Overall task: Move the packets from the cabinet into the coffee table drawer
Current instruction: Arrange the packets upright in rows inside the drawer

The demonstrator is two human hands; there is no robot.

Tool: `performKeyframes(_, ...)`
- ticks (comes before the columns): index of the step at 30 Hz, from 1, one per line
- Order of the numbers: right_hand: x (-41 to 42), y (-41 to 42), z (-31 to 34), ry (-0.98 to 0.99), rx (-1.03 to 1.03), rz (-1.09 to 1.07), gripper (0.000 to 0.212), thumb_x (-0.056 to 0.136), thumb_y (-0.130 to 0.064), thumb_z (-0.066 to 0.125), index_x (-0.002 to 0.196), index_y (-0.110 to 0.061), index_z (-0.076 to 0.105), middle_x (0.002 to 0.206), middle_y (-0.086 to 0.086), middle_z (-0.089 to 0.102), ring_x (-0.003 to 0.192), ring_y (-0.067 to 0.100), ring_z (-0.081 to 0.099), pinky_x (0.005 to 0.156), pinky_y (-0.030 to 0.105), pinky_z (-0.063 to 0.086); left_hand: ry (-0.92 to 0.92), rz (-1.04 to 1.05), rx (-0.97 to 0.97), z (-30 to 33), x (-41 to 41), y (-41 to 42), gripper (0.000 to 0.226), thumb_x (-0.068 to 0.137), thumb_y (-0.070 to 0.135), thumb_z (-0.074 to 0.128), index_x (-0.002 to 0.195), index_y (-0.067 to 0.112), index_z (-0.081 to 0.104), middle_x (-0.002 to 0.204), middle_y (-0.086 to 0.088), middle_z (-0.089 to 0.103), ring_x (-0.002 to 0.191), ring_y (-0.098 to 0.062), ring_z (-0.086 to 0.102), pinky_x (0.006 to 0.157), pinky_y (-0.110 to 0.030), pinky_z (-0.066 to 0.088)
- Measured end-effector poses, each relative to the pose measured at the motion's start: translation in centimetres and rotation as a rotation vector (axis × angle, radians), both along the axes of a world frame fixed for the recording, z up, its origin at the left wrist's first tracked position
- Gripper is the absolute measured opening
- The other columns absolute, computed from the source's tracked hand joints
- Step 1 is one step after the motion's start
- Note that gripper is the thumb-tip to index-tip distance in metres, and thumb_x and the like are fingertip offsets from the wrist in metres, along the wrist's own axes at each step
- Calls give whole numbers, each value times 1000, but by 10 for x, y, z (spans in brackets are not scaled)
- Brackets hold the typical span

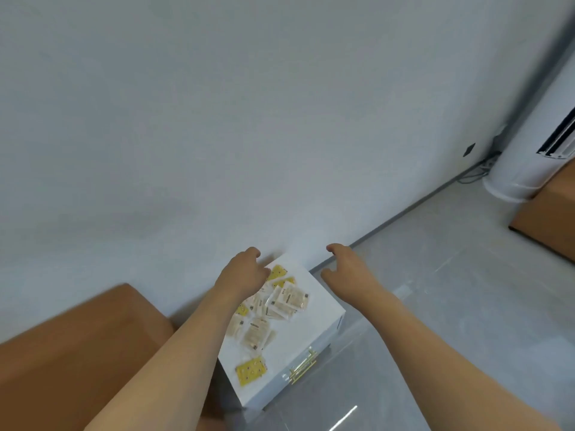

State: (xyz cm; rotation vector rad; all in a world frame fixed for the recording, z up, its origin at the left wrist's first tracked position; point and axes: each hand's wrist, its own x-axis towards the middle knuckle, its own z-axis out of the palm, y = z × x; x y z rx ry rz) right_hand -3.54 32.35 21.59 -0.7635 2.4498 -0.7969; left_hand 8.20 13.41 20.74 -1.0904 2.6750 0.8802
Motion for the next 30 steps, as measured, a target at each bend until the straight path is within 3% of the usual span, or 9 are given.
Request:
performKeyframes(4, -14, -61, -79, -63, 136, 26, 58, 92, -22, 52, 146, -14, 33, 151, 5, 35, 135, 21, 38, 108, 34, 35, -76, 8, 87, -77, -26, -52, 54, 93, 31, 58, 141, 13, 42, 137, -5, 52, 116, -25, 56, 85, -32, 46)
performKeyframes(10, -43, -119, -237, -124, 302, 75, 57, 91, -24, 50, 145, -14, 34, 147, 7, 37, 128, 27, 43, 103, 40, 41, -381, 13, 177, -261, -8, -67, 50, 90, 38, 53, 132, 12, 45, 124, -3, 57, 106, -21, 59, 80, -32, 49)
performKeyframes(15, -60, -143, -358, -103, 410, 83, 59, 95, -34, 49, 146, -12, 30, 149, 9, 33, 132, 31, 36, 105, 41, 34, -472, 53, 135, -371, 8, -67, 42, 93, 34, 49, 128, 11, 45, 134, -8, 47, 120, -28, 51, 95, -37, 48)
performKeyframes(17, -64, -152, -390, -70, 407, 80, 55, 98, -36, 44, 146, -11, 31, 149, 8, 33, 133, 30, 34, 107, 43, 32, -503, -31, 20, -397, 11, -64, 43, 94, 38, 48, 128, 12, 46, 131, -7, 48, 118, -27, 50, 91, -35, 50)
performKeyframes(20, -70, -162, -424, -12, 409, 86, 53, 98, -37, 43, 144, -12, 32, 147, 6, 34, 135, 27, 32, 109, 44, 29, -526, -23, -132, -420, 14, -59, 63, 92, 61, 47, 133, 14, 41, 127, -5, 52, 116, -23, 53, 84, -32, 51)
performKeyframes(24, -80, -174, -444, 16, 460, 75, 58, 91, -40, 51, 139, -15, 30, 137, 6, 42, 128, 28, 39, 107, 47, 31, -486, -102, -302, -438, 14, -56, 68, 90, 65, 48, 132, 12, 39, 124, -7, 53, 111, -21, 55, 82, -29, 49)
performKeyframes(30, -85, -179, -456, 52, 583, 7, 72, 83, -52, 64, 136, -14, 36, 127, 9, 43, 119, 30, 44, 104, 44, 36, -424, -27, -265, -443, 11, -58, 76, 80, 71, 58, 125, 12, 41, 119, -4, 55, 109, -18, 55, 87, -28, 49)
